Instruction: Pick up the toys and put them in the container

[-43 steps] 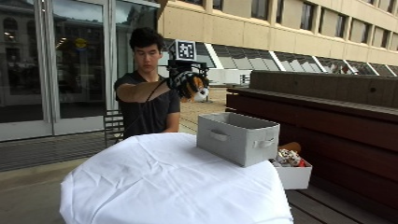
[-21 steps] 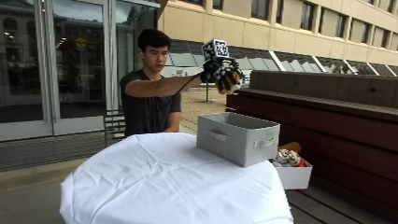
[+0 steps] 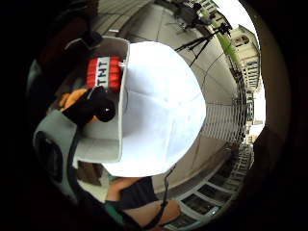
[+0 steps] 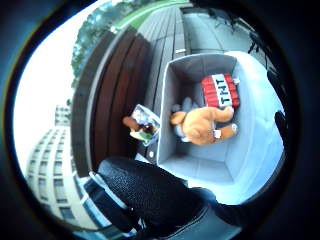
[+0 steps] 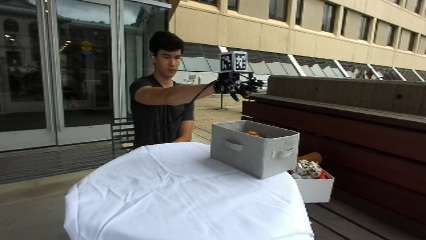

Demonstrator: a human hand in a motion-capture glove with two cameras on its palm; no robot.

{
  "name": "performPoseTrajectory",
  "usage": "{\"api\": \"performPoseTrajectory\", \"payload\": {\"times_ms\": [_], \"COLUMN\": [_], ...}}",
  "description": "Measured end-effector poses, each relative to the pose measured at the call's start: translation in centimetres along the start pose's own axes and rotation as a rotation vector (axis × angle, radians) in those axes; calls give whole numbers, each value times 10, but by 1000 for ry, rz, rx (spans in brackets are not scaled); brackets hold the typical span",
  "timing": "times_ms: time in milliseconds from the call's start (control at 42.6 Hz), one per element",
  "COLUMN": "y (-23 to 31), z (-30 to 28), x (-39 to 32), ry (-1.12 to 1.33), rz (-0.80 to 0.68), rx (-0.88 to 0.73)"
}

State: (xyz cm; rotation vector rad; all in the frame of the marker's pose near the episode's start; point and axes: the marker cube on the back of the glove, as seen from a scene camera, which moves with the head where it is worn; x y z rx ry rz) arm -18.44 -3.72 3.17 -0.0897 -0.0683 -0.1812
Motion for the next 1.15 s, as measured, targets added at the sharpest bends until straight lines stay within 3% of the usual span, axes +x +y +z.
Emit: {"api": "performPoseTrajectory", "payload": {"times_ms": [258,564,1151], "y": [17,44,80], "z": [-20,11,59], "x": [67,189,251], "ry": [161,187,98], "rz": [86,184,251], "rx": [80,83,30]}}
